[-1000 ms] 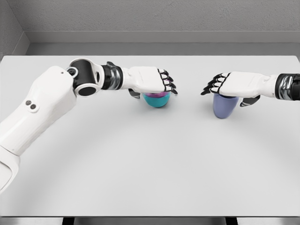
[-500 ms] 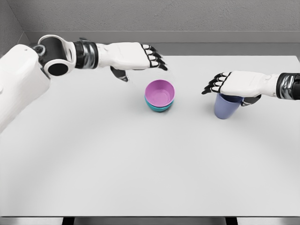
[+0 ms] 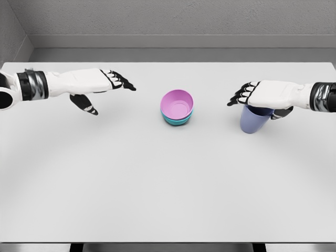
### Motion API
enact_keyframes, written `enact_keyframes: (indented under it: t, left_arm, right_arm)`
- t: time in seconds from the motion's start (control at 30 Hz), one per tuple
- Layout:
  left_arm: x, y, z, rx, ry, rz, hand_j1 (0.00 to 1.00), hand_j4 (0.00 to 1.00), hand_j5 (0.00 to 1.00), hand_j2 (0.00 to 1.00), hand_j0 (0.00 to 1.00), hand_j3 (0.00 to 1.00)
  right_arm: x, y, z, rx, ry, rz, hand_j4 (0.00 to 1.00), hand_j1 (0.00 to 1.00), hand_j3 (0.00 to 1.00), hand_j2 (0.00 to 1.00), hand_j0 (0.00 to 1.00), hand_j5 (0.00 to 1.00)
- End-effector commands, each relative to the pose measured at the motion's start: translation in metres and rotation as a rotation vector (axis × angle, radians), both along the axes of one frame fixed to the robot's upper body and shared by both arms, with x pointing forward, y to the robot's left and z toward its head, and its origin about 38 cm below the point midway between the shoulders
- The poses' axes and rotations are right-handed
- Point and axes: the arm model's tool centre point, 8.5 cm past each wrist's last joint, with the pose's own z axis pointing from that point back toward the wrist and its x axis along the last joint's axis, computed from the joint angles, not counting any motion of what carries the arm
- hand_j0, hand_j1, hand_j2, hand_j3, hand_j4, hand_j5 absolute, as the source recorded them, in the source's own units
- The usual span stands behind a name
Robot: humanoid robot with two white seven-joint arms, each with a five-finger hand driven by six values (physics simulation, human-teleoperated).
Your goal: Stacking bowl and cup with both arms
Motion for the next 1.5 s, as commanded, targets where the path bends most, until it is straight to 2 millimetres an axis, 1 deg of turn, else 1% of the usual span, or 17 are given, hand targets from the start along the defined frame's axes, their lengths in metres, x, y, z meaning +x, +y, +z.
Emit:
enact_keyframes:
  t: [0.0,0.07,0.17,0.6,0.67,0.77,0.83,0.87,0.97,1.03,1.13,1.23,1.33,1.47]
  left_arm:
    - [-0.001,0.001,-0.001,-0.002,0.005,0.001,1.00,1.00,1.00,1.00,1.00,1.00]
    - [-0.004,0.002,-0.008,0.001,0.020,0.003,1.00,1.00,1.00,1.00,1.00,1.00]
    - [-0.005,0.001,-0.014,0.003,0.031,0.003,1.00,1.00,1.00,1.00,1.00,1.00]
    - [-0.005,0.002,-0.015,0.004,0.034,0.006,1.00,1.00,1.00,1.00,1.00,1.00]
    - [-0.005,0.003,-0.015,0.004,0.035,0.007,1.00,1.00,1.00,1.00,1.00,1.00]
    - [-0.005,0.002,-0.016,0.003,0.036,0.006,1.00,1.00,1.00,1.00,1.00,1.00]
    - [-0.006,0.002,-0.016,0.003,0.038,0.006,1.00,1.00,1.00,1.00,1.00,1.00]
    - [-0.006,0.002,-0.016,0.003,0.038,0.006,1.00,1.00,1.00,1.00,1.00,1.00]
    - [-0.006,0.002,-0.017,0.003,0.039,0.007,1.00,1.00,1.00,1.00,1.00,1.00]
    - [-0.006,0.002,-0.017,0.004,0.039,0.007,1.00,1.00,1.00,1.00,1.00,1.00]
    - [-0.006,0.002,-0.017,0.004,0.039,0.007,1.00,1.00,1.00,1.00,1.00,1.00]
    - [-0.006,0.002,-0.017,0.004,0.039,0.007,1.00,1.00,1.00,1.00,1.00,1.00]
    - [-0.006,0.002,-0.017,0.004,0.039,0.007,1.00,1.00,1.00,1.00,1.00,1.00]
    - [-0.006,0.002,-0.017,0.004,0.039,0.007,1.00,1.00,1.00,1.00,1.00,1.00]
  right_arm:
    - [0.000,0.000,0.000,0.004,0.001,-0.003,1.00,1.00,1.00,1.00,1.00,1.00]
    - [0.000,0.000,0.000,0.004,0.001,-0.003,1.00,1.00,1.00,1.00,1.00,1.00]
    - [0.000,-0.001,0.000,0.001,0.001,-0.004,1.00,1.00,1.00,1.00,1.00,1.00]
    - [-0.001,0.000,-0.003,0.001,0.007,-0.003,1.00,1.00,1.00,1.00,1.00,1.00]
    - [-0.002,0.001,-0.005,-0.003,0.014,0.001,0.99,0.99,0.99,0.99,0.99,0.99]
    - [-0.002,0.000,-0.006,-0.005,0.016,0.001,0.88,0.88,0.88,0.88,0.88,0.88]
    - [-0.002,0.000,-0.006,-0.005,0.016,0.001,0.87,0.87,0.87,0.87,0.87,0.87]
    - [-0.002,0.001,-0.006,-0.004,0.016,0.002,0.83,0.83,0.83,0.83,0.83,0.83]
    - [-0.002,0.000,-0.006,-0.005,0.016,0.001,0.77,0.77,0.77,0.77,0.77,0.77]
    - [-0.002,0.000,-0.006,-0.005,0.016,0.001,0.77,0.77,0.77,0.77,0.77,0.77]
    - [-0.002,0.000,-0.005,-0.006,0.014,0.000,0.70,0.70,0.70,0.70,0.70,0.70]
    - [-0.001,-0.001,-0.003,-0.005,0.010,-0.001,0.66,0.66,0.66,0.66,0.66,0.66]
    - [-0.001,0.000,-0.003,-0.003,0.009,-0.001,0.57,0.57,0.57,0.57,0.57,0.57]
    - [0.000,0.001,-0.002,0.002,0.007,0.001,0.53,0.53,0.53,0.53,0.53,0.53]
